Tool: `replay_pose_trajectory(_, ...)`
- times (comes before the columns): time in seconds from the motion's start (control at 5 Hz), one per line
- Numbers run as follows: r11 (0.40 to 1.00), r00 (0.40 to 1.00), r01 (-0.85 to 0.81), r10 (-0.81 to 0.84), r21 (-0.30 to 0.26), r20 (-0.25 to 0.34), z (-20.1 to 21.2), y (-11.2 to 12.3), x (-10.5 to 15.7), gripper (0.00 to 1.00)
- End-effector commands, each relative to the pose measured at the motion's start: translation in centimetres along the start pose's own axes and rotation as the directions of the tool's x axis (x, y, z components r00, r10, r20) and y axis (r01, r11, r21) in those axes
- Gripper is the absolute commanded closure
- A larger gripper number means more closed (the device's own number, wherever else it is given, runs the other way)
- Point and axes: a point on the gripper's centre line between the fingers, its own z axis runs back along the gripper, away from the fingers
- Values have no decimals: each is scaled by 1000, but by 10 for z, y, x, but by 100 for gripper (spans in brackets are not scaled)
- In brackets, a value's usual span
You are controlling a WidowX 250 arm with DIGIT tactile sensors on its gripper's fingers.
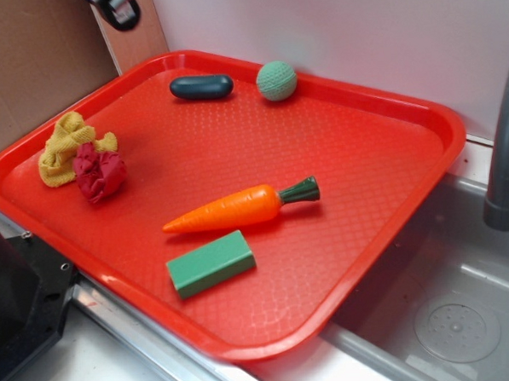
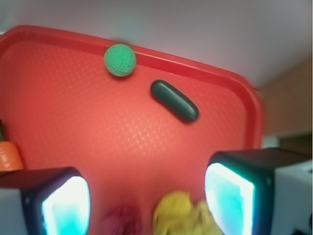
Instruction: Grab the plastic pickle.
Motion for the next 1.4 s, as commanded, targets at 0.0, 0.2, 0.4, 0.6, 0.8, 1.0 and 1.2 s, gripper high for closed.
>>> replay_pose_trajectory(0.0, 993, 996, 81, -85, 85, 41, -30, 30, 24, 0)
replay_pose_trajectory(0.2, 988, 991, 132, -134, 75, 25, -59, 42, 31, 0)
replay_pose_trajectory(0.4, 976, 976, 212, -215, 58, 46, -78, 42, 38, 0)
replay_pose_trajectory(0.6, 970, 971, 235, -236, 65, 19, -97, 48, 42, 0)
replay_pose_trajectory(0.8, 952, 951, 305, -305, 0, 51, -112, 50, 46, 0)
replay_pose_trajectory(1.0, 954, 954, 299, -299, -8, 31, -119, 51, 46, 100)
replay_pose_trajectory(1.2, 950, 949, 313, -312, -13, 32, -119, 48, 46, 100)
